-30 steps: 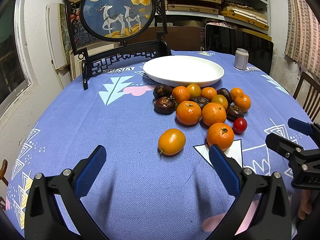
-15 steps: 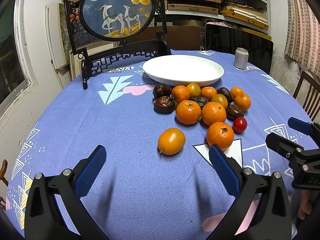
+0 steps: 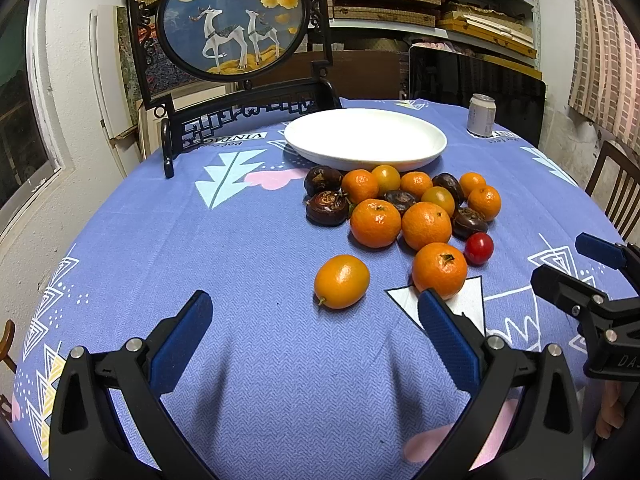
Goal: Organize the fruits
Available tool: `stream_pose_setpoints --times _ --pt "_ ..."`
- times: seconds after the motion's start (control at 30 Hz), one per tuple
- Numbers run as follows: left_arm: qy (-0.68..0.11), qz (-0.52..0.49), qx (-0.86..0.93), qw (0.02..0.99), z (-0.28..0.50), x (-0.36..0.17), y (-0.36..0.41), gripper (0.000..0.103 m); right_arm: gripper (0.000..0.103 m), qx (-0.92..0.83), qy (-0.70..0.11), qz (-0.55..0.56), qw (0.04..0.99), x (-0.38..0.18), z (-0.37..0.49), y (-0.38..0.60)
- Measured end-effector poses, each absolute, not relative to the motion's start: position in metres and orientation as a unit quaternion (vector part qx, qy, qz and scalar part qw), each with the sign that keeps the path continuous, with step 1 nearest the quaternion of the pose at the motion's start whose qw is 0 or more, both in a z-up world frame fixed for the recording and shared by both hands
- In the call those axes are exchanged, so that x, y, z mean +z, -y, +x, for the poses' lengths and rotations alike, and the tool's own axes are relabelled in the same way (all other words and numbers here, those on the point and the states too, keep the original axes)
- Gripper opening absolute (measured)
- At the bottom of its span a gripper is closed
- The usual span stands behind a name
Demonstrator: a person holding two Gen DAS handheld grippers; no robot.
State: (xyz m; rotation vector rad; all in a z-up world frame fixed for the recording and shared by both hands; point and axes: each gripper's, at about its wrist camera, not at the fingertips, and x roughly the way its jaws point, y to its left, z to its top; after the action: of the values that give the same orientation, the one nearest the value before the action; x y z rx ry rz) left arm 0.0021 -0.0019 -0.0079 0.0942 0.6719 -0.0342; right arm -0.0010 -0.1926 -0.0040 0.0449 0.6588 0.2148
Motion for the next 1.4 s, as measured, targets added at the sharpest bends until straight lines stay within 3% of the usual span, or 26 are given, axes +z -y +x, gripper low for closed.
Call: stream_pose_setpoints --times 0.57,0.63,0.73,0.83,0.97,1.1,1.23,1.3,1.4 --pt "-0.391 0.029 -0.077 0.917 0.025 -0.018 -0.025 0.102 0.101 0.182 -0.391 0.019 0.902 -0.014 0.013 0.2" --pt "-0.395 0.035 -0.081 0.914 0.033 -0.019 -0.022 0.099 0.096 0.187 -0.392 0.003 0.901 -0.014 0.015 0.195" --pt "-0.404 0.063 -0.087 0.908 0.044 -0.024 -0.012 0.085 0.079 0.195 -0.392 -0.017 0.899 -0.014 0.019 0.19" --pt "-0.418 0.059 -0.105 0.901 0.052 -0.03 -0.01 0.077 0.076 0.199 -0.391 -0.004 0.899 -0.016 0.024 0.193" --pt "-0.427 0.051 -0.12 0.895 0.059 -0.033 -0.01 0.052 0.062 0.211 -0.403 0.002 0.89 -0.018 0.034 0.191" --pt "-0.431 0.053 -0.126 0.892 0.063 -0.037 -0.008 0.039 0.061 0.205 -0.409 -0.01 0.889 -0.018 0.047 0.184" --pt "-0.431 0.051 -0.132 0.891 0.064 -0.038 -0.008 0.037 0.06 0.204 -0.418 -0.008 0.885 -0.024 0.067 0.177" --pt "-0.43 0.05 -0.132 0.892 0.064 -0.038 -0.007 0.036 0.045 0.205 -0.424 -0.003 0.882 -0.029 0.075 0.175" --pt "-0.431 0.048 -0.133 0.891 0.064 -0.037 -0.007 0.036 0.033 0.204 -0.432 0.012 0.878 -0.036 0.082 0.179"
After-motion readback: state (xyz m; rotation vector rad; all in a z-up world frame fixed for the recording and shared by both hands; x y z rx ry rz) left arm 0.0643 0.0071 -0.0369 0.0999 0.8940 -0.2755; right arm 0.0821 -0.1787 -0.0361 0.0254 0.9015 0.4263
